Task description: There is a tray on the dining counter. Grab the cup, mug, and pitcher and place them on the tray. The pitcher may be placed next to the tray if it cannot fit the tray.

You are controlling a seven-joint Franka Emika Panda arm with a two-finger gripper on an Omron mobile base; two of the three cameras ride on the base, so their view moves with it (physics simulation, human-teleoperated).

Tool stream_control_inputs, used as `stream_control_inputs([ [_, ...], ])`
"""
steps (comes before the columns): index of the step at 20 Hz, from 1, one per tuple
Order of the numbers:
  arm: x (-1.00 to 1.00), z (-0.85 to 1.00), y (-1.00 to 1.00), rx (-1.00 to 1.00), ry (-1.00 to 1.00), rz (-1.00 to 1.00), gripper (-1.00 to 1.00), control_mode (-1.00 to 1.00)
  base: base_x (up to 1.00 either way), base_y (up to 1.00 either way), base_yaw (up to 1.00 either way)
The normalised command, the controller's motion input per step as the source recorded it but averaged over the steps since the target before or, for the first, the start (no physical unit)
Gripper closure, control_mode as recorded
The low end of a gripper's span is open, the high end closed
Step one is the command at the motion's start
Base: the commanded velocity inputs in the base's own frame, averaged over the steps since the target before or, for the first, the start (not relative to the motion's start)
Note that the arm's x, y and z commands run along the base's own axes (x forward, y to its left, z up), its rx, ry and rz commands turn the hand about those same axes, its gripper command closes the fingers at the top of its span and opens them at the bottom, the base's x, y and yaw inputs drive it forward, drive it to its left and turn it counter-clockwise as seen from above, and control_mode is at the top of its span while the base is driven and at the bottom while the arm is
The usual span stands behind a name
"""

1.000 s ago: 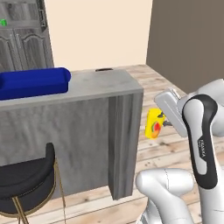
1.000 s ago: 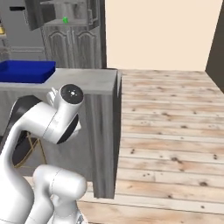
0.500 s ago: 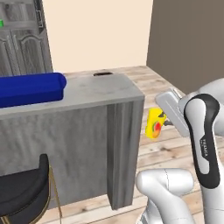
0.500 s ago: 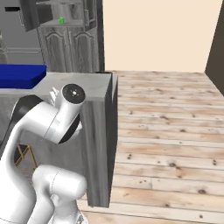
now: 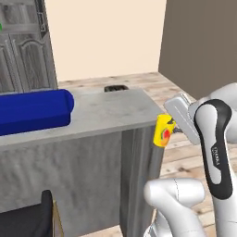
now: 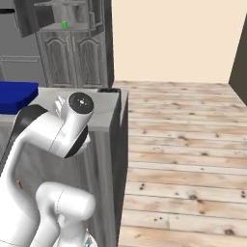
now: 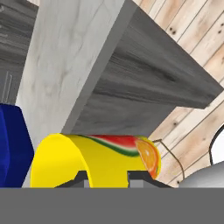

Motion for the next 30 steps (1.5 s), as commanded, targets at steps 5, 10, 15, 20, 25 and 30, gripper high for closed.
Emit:
stream_control_inputs([
  [5,0.00,0.00,0.00,0.00,0.00,0.00,1.00,1.00,0.53,0.00,0.05],
  [10,0.00,0.00,0.00,0.00,0.00,0.00,1.00,1.00,0.36,0.00,0.22],
  [15,0.00,0.00,0.00,0.00,0.00,0.00,1.00,1.00,0.24,0.00,0.33],
  [20,0.00,0.00,0.00,0.00,0.00,0.00,1.00,1.00,0.19,0.01,0.34],
  [25,0.00,0.00,0.00,0.00,0.00,0.00,1.00,1.00,0.34,0.03,0.26],
  [30,0.00,0.00,0.00,0.00,0.00,0.00,1.00,1.00,0.52,0.00,0.22],
])
